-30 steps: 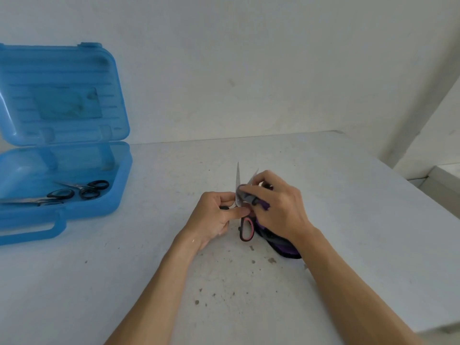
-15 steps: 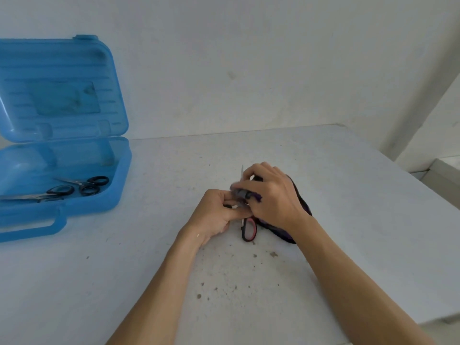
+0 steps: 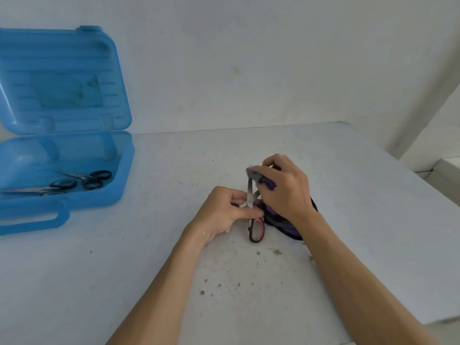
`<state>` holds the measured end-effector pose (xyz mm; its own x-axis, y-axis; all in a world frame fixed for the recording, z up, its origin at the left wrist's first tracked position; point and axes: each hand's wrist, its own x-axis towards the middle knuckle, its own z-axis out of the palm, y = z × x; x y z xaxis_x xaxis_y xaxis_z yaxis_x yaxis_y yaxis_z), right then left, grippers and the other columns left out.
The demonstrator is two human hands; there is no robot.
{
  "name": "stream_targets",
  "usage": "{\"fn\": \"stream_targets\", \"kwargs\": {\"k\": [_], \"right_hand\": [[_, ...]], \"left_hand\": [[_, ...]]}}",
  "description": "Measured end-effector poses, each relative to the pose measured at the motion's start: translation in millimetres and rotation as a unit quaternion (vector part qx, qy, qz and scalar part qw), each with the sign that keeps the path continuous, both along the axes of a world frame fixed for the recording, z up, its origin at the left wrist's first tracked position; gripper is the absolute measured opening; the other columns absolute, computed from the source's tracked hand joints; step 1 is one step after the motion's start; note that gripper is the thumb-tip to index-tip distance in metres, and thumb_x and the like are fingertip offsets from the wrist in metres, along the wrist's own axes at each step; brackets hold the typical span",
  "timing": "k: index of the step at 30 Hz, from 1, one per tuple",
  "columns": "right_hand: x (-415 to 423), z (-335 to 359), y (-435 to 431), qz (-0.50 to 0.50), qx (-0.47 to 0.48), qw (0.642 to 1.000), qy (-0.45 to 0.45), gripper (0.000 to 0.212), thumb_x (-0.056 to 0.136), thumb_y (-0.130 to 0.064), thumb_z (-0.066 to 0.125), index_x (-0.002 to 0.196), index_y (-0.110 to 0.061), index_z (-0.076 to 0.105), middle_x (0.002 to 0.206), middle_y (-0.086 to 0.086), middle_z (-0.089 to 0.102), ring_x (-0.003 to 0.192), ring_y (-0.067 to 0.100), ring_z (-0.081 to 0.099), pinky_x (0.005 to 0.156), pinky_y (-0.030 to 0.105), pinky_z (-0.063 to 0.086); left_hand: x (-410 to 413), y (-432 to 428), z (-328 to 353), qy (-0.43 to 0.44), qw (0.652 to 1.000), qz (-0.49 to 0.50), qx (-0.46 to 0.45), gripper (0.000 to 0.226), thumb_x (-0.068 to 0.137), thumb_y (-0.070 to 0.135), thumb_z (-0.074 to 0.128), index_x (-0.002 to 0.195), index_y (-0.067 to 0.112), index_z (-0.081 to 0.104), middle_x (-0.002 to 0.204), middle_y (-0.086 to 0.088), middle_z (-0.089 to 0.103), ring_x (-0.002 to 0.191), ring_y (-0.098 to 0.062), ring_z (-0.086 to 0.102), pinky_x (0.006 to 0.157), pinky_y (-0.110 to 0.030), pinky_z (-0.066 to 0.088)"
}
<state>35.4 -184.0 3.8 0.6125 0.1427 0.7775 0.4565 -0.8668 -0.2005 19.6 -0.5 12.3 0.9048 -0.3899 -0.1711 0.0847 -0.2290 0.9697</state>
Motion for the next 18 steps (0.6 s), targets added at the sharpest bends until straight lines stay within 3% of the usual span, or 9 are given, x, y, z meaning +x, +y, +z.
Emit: {"fn": "stream_targets", "kwargs": {"k": [2, 5, 9, 12, 15, 18], "right_hand": [[3, 4, -7, -0.079, 0.066, 0.995, 0.014, 0.022, 0.089, -0.013, 0.076, 0.110, -0.016, 0.079, 0.099, 0.002, 0.064, 0.081, 0.020, 0.062, 0.059, 0.032, 0.053], [-2, 13, -19, -0.118, 0.199, 0.972, 0.042, 0.023, 0.095, -0.014, 0.071, 0.117, -0.015, 0.076, 0.106, -0.003, 0.062, 0.089, 0.014, 0.059, 0.077, 0.029, 0.055], [-15, 23, -28, -0.099, 0.337, 0.932, 0.089, 0.020, 0.096, -0.014, 0.068, 0.113, -0.017, 0.077, 0.110, -0.006, 0.067, 0.098, 0.007, 0.063, 0.085, 0.008, 0.048], [-18, 30, -29, -0.063, 0.415, 0.902, 0.099, 0.017, 0.095, -0.016, 0.068, 0.106, -0.026, 0.077, 0.110, -0.008, 0.072, 0.102, 0.004, 0.066, 0.090, 0.020, 0.053], [-22, 32, -24, -0.041, 0.420, 0.900, 0.105, 0.017, 0.093, -0.013, 0.069, 0.102, -0.026, 0.077, 0.108, -0.007, 0.073, 0.102, 0.006, 0.068, 0.093, 0.027, 0.056], [-29, 31, -15, 0.004, 0.341, 0.937, 0.076, 0.016, 0.091, -0.010, 0.071, 0.102, -0.016, 0.079, 0.104, -0.004, 0.071, 0.098, 0.005, 0.067, 0.089, 0.024, 0.056]], "left_hand": [[-1, 1, 0, 0.017, 1.000, 0.002, -0.020, 0.026, 0.081, 0.015, 0.086, 0.105, 0.009, 0.079, 0.099, -0.008, 0.080, 0.052, -0.013, 0.056, 0.039, -0.028, 0.023], [1, 3, 4, 0.043, 0.993, 0.048, -0.096, 0.024, 0.094, 0.025, 0.073, 0.108, 0.006, 0.076, 0.103, -0.006, 0.080, 0.088, -0.020, 0.075, 0.041, -0.025, 0.027], [8, 5, 8, 0.131, 0.952, 0.093, -0.261, 0.056, 0.107, 0.048, 0.040, 0.125, 0.001, 0.065, 0.117, -0.012, 0.077, 0.112, -0.025, 0.073, 0.037, -0.019, 0.028], [10, 10, 6, 0.150, 0.926, 0.102, -0.332, 0.071, 0.106, 0.058, 0.028, 0.130, 0.001, 0.063, 0.123, -0.015, 0.074, 0.116, -0.028, 0.071, 0.038, -0.019, 0.027], [12, 12, 5, 0.146, 0.920, 0.104, -0.350, 0.074, 0.105, 0.061, 0.027, 0.130, 0.002, 0.064, 0.125, -0.015, 0.073, 0.117, -0.029, 0.070, 0.038, -0.019, 0.027], [13, 10, 6, 0.128, 0.927, 0.112, -0.333, 0.060, 0.106, 0.052, 0.038, 0.128, 0.005, 0.066, 0.123, -0.011, 0.074, 0.115, -0.026, 0.072, 0.040, -0.019, 0.027]]}}
